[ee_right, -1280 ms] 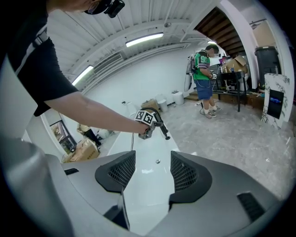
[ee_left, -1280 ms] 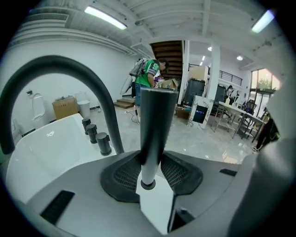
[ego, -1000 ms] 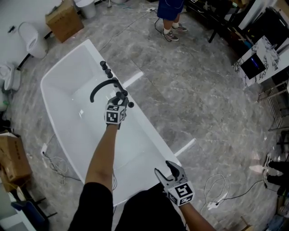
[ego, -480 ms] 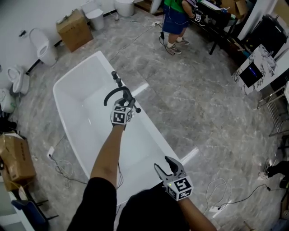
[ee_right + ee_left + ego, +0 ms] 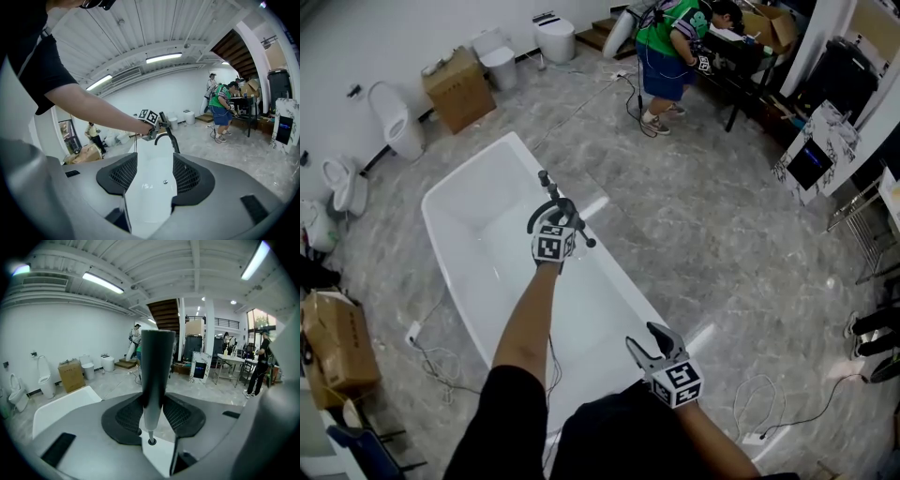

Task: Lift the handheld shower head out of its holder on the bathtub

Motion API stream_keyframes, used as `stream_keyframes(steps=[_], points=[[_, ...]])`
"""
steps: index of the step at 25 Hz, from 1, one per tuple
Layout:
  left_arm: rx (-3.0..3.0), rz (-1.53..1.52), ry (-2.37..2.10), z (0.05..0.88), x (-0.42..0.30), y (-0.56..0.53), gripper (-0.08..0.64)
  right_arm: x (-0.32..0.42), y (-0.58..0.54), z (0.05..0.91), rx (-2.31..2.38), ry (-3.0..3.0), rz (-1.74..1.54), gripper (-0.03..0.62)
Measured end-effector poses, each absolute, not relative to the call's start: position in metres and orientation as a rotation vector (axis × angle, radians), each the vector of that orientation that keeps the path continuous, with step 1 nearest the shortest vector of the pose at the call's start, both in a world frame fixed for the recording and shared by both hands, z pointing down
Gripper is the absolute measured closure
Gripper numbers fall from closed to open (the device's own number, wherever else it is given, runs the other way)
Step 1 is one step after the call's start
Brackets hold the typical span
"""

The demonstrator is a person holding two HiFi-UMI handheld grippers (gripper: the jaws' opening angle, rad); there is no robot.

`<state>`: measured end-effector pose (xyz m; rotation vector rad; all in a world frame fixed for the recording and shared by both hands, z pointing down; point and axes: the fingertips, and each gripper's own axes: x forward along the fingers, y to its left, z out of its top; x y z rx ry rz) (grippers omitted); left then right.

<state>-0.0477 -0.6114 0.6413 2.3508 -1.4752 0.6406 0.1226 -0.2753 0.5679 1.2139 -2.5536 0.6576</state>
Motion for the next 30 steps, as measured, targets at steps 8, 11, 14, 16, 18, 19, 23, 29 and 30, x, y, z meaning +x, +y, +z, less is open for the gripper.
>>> stream_keyframes(steps=[8,11,14,16,18,19,23,29,30], points=[[2.328,0.472,-1.571,0.576,-0.064,-0.602,0.434,0.126,-0.286,0.537,1.292,-2.600,0.678,0.383],[2.347,0.464,-1.587,0.556,-0.068,-0.597,0.434,0.128,-0.289,0.527,1.322,-2.613,0.666,0.383],[2.368,0.482,-1.600,0.537,-0.071,-0.594,0.434,0.123,-0.289,0.514,1.331,-2.635,0.623,0.383],[2.399,0.495,-1.598,0.524,-0.068,-0.591,0.434,0.119,-0.288,0.508,1.338,-2.644,0.604,0.383],[2.433,0.503,-1.591,0.511,-0.064,-0.588,0.434,0.116,-0.289,0.504,1.356,-2.650,0.592,0.383],[2.446,0.505,-1.588,0.505,-0.062,-0.587,0.434,0.114,-0.290,0.502,1.364,-2.654,0.588,0.383],[2.484,0.474,-1.581,0.483,-0.058,-0.582,0.433,0.104,-0.290,0.496,1.376,-2.657,0.566,0.383],[2.516,0.424,-1.576,0.464,-0.059,-0.574,0.433,0.092,-0.289,0.494,1.355,-2.666,0.523,0.397],[2.519,0.429,-1.576,0.464,-0.060,-0.573,0.434,0.093,-0.291,0.491,1.369,-2.673,0.522,0.408]])
